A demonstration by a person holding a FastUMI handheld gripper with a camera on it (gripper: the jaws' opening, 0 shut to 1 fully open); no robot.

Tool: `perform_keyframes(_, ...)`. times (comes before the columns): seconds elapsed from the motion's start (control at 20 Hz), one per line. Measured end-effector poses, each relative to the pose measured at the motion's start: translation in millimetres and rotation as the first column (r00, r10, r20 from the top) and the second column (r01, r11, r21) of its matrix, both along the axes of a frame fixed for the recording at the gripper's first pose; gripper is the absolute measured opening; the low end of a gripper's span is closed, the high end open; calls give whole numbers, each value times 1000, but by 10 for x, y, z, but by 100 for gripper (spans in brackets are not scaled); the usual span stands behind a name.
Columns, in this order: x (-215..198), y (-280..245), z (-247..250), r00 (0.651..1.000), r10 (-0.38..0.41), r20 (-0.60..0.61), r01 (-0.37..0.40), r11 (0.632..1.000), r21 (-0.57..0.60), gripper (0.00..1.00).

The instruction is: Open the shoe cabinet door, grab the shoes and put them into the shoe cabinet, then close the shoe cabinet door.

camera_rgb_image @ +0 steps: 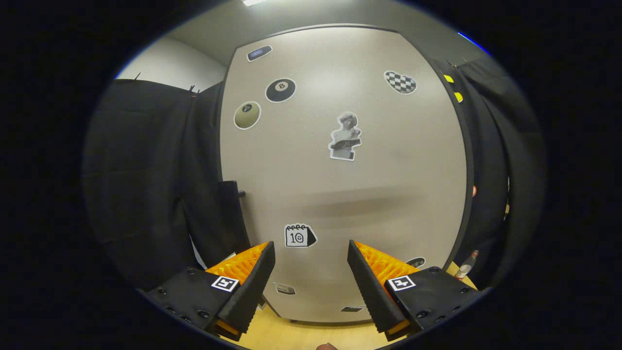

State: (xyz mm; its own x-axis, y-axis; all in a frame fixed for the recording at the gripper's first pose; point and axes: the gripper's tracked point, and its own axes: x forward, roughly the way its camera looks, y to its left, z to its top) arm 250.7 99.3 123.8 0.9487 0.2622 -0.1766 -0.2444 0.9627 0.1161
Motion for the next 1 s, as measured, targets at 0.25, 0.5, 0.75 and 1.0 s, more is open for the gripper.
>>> perform_keyframes(0.25, -772, -353, 181, 996, 23, 90, -18, 998, -57, 95)
perform_keyframes(0.5, -1472, -759, 274, 987, -4, 161, 18, 996, -85, 95)
perform_keyframes(0.75, -2037, -1196, 269, 979, -56, 194, 79, 990, -113, 95)
perform_keyframes(1.0, -2432, -1554, 166, 972, -126, 199, 146, 986, -87, 95)
